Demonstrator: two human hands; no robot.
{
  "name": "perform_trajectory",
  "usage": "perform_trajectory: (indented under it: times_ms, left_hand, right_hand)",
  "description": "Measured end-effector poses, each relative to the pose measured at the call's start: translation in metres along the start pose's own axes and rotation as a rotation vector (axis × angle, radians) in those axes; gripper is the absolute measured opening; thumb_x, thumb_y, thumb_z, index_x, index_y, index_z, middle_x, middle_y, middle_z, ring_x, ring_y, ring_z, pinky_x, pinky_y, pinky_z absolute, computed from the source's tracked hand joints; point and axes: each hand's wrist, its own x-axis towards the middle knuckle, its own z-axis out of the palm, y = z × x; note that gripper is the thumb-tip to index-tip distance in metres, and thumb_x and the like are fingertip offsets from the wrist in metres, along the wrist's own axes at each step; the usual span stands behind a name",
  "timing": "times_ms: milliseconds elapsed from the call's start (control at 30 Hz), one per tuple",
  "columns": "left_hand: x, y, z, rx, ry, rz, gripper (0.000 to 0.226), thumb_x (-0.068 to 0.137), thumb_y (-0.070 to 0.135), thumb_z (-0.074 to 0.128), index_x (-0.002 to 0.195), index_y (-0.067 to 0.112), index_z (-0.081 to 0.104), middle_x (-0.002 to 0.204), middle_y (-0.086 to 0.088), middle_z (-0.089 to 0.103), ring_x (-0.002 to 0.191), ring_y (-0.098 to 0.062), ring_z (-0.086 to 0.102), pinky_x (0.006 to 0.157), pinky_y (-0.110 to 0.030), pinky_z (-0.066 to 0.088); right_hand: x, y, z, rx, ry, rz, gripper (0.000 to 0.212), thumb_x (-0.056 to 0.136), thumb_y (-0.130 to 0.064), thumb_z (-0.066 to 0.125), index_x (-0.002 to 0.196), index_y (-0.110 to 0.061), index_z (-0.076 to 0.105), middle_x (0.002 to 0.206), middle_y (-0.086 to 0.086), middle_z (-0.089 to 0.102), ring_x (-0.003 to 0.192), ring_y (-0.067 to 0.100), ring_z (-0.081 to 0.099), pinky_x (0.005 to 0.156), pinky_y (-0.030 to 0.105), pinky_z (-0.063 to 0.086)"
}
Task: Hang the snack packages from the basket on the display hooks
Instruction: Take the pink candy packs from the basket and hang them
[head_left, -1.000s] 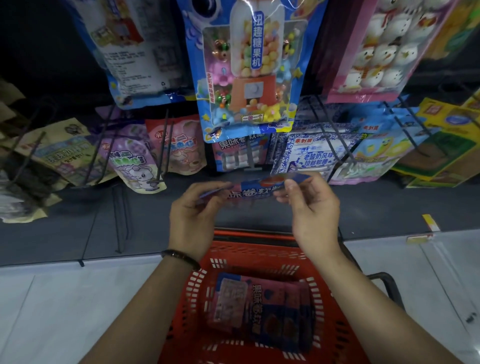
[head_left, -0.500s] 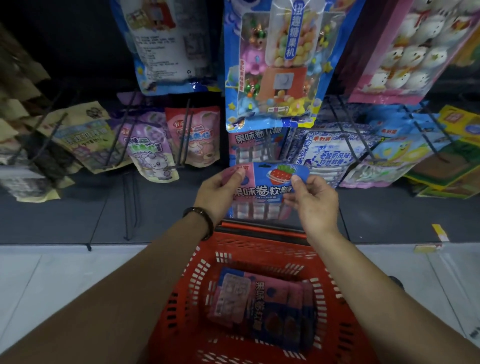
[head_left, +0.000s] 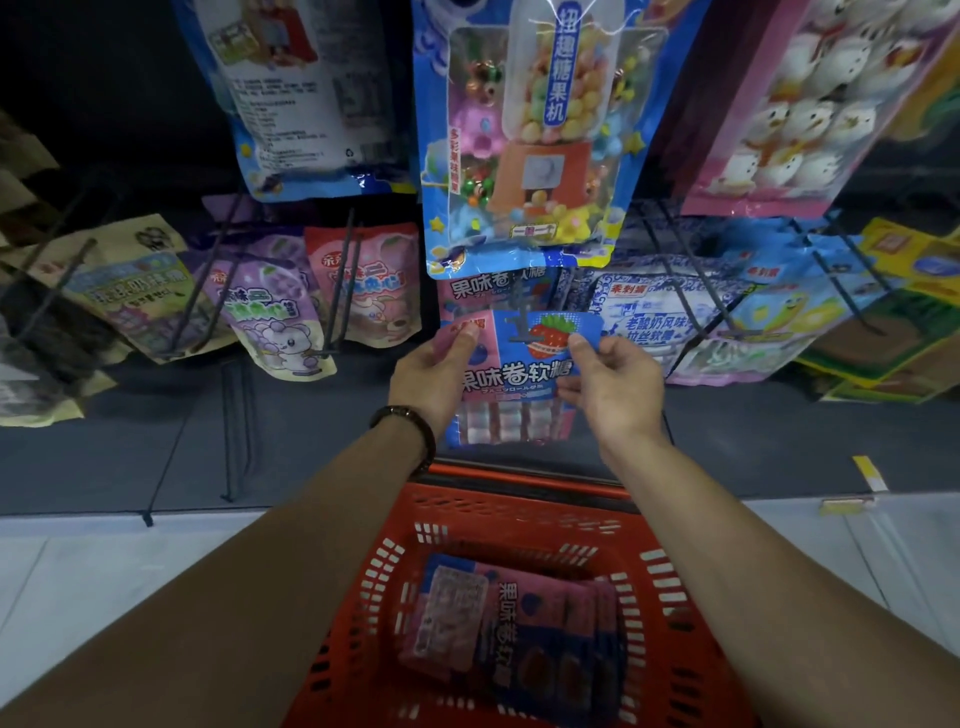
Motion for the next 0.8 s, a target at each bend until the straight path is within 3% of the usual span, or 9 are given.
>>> perform_trajectory:
  times_ms: [100,167,233,300,367,433,533,700,800]
  left_hand:
    - [0.009,0.009,0.010,0.014,0.069,-0.001,0.066,0.093,0.058,0.068,0.147,0.020,0.056,0.122,0.011,0.055,0.126,-0.027,0.062,0.112,-0.047,0.050]
    - [0.016,0.014,0.016,0.024,0.094,-0.004,0.061,0.096,0.057,0.065,0.146,0.023,0.057,0.132,0.006,0.063,0.126,-0.027,0.062,0.113,-0.045,0.048]
    - [0.022,0.018,0.022,0.016,0.110,-0.014,0.051,0.096,0.058,0.063,0.137,0.028,0.062,0.131,-0.002,0.068,0.123,-0.026,0.063,0.111,-0.042,0.048]
    - [0.031,0.020,0.027,0.019,0.140,-0.002,0.033,0.096,0.058,0.063,0.118,0.033,0.064,0.119,0.000,0.068,0.118,-0.024,0.063,0.102,-0.035,0.048]
    - [0.039,0.021,0.030,0.023,0.151,0.006,0.044,0.096,0.061,0.062,0.127,0.030,0.062,0.127,-0.003,0.065,0.126,-0.026,0.059,0.099,-0.033,0.044]
    - [0.046,0.021,0.031,0.037,0.165,-0.001,0.076,0.094,0.067,0.060,0.152,0.019,0.049,0.151,-0.007,0.055,0.139,-0.029,0.051,0.109,-0.038,0.042]
    - [0.056,0.019,0.031,0.042,0.175,0.038,0.083,0.091,0.071,0.059,0.154,0.017,0.048,0.151,-0.004,0.055,0.137,-0.027,0.053,0.102,-0.033,0.042]
    - [0.059,0.022,0.035,0.065,0.236,0.060,0.072,0.094,0.062,0.062,0.146,0.014,0.050,0.137,-0.004,0.061,0.120,-0.025,0.058,0.090,-0.029,0.039]
    - [0.049,0.019,0.032,0.086,0.246,0.054,0.076,0.093,0.059,0.066,0.149,0.014,0.045,0.147,-0.005,0.056,0.130,-0.026,0.056,0.103,-0.035,0.045]
  right_hand:
    - [0.010,-0.002,0.014,0.030,0.056,0.021,0.031,0.098,-0.033,0.075,0.078,-0.023,0.054,0.080,0.003,0.065,0.072,0.027,0.070,0.080,0.058,0.065]
    - [0.019,0.003,0.023,-0.012,0.108,-0.014,0.034,0.084,-0.054,0.079,0.087,-0.027,0.058,0.082,-0.002,0.069,0.079,0.028,0.074,0.084,0.056,0.063]
    - [0.018,0.006,0.031,-0.120,0.151,-0.050,0.044,0.084,-0.050,0.081,0.105,-0.021,0.057,0.087,-0.003,0.065,0.084,0.025,0.071,0.088,0.040,0.059]
    - [0.014,0.013,0.037,-0.200,0.125,-0.103,0.041,0.093,-0.032,0.080,0.119,-0.013,0.054,0.096,-0.002,0.062,0.083,0.018,0.064,0.080,0.020,0.050]
    - [0.014,0.024,0.045,-0.270,0.023,-0.163,0.045,0.096,-0.025,0.075,0.135,-0.010,0.056,0.115,0.003,0.065,0.095,0.020,0.066,0.087,0.023,0.049]
    - [0.014,0.028,0.050,-0.350,-0.095,-0.196,0.052,0.100,-0.022,0.068,0.149,-0.015,0.053,0.134,0.005,0.062,0.114,0.020,0.063,0.103,0.028,0.047]
    - [0.021,0.024,0.053,-0.405,-0.203,-0.196,0.058,0.104,-0.020,0.062,0.159,-0.018,0.045,0.161,0.008,0.048,0.147,0.022,0.047,0.124,0.036,0.036]
    - [0.029,0.015,0.047,-0.461,-0.329,-0.158,0.063,0.107,-0.022,0.057,0.165,-0.019,0.032,0.171,0.004,0.034,0.154,0.020,0.038,0.113,0.018,0.023]
    - [0.022,0.013,0.039,-0.503,-0.363,-0.180,0.065,0.107,-0.029,0.058,0.165,-0.019,0.032,0.168,0.007,0.040,0.151,0.023,0.043,0.122,0.024,0.027]
